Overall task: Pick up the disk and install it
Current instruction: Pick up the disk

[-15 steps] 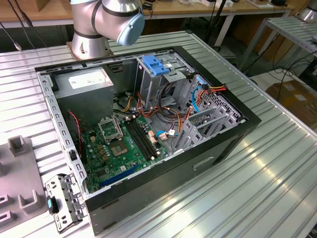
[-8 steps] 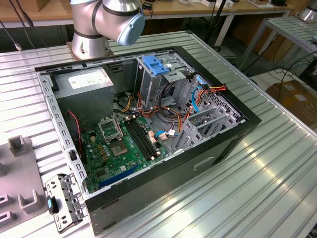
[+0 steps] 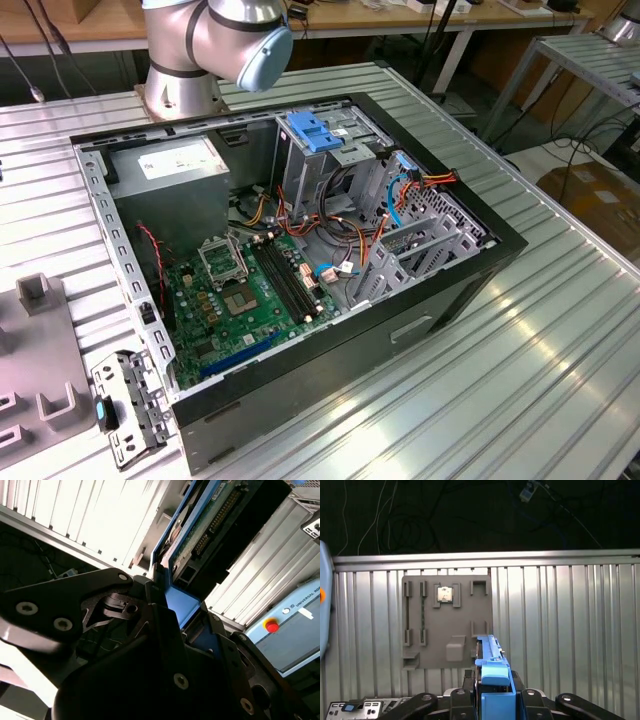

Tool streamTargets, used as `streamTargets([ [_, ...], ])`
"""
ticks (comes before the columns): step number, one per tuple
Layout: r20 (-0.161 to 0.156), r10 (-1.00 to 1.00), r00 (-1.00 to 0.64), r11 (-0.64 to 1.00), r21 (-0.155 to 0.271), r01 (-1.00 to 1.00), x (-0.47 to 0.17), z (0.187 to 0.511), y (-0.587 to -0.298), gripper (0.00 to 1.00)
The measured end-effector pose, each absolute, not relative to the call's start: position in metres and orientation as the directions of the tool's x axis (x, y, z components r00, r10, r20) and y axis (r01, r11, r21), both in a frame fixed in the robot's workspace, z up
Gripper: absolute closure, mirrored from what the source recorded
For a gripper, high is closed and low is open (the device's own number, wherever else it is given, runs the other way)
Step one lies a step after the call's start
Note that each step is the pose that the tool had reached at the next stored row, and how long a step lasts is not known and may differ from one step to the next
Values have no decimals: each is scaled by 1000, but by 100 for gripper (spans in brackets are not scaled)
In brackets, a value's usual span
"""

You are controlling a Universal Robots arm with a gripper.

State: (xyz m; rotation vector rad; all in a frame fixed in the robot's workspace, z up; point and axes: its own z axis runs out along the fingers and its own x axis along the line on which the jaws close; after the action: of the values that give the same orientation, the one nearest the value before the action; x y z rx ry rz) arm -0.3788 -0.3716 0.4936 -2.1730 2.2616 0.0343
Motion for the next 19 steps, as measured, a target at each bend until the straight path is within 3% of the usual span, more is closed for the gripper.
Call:
streamTargets([
  [19, -19, -999, -40, 40, 12, -999, -348, 494, -372, 63],
])
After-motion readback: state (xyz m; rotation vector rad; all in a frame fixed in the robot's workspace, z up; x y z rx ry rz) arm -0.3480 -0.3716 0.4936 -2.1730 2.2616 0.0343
